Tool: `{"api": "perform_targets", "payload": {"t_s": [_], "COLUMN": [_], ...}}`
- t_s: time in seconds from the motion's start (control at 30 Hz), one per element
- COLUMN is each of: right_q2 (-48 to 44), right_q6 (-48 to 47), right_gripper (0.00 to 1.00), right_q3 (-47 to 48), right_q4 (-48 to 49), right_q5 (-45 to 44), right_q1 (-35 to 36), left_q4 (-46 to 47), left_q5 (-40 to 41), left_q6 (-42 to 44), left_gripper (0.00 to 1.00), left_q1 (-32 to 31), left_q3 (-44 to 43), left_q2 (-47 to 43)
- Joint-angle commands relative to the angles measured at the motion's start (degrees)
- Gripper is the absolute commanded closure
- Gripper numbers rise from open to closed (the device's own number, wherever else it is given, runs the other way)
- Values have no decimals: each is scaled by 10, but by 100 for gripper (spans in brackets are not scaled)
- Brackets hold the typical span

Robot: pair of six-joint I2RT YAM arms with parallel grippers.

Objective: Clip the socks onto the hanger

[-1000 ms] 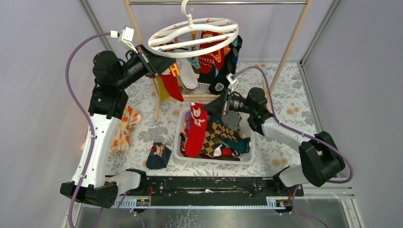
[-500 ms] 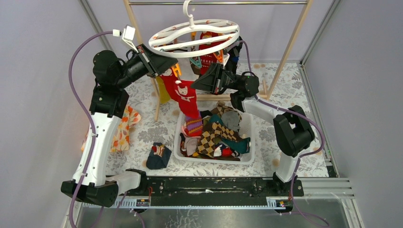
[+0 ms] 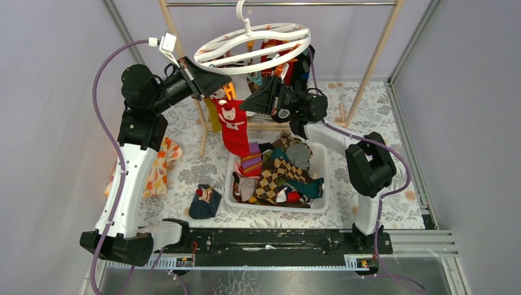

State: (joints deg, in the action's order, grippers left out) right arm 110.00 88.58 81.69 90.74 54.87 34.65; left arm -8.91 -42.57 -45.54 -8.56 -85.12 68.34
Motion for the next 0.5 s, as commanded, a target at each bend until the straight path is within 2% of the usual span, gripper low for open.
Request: {"api": "perform_targets", "payload": {"t_s": [0.0,0.3,0.37,0.47], "right_q2": [-5,-20,-44,-130], "right_q6": [7,-25,-73,-211], "right_gripper": [100,100,100,100], "right_q3": [25,-10,-62,-167], "right_q4": [72,71,52,-64], "right_q5": [-28,-70,-84,-143], "right_q1": [5,16,22,36], "left_q4": [45,35,22,0], "left_q5": [-45,-37,-17,17], "left_q6": [-10,1,14,33], "left_gripper": [100,100,100,100], "left_q1": [-1,-1,-1,-1], "left_q3": [3,0,-7,-13], "left_q2": [0,3,0,-3]}}
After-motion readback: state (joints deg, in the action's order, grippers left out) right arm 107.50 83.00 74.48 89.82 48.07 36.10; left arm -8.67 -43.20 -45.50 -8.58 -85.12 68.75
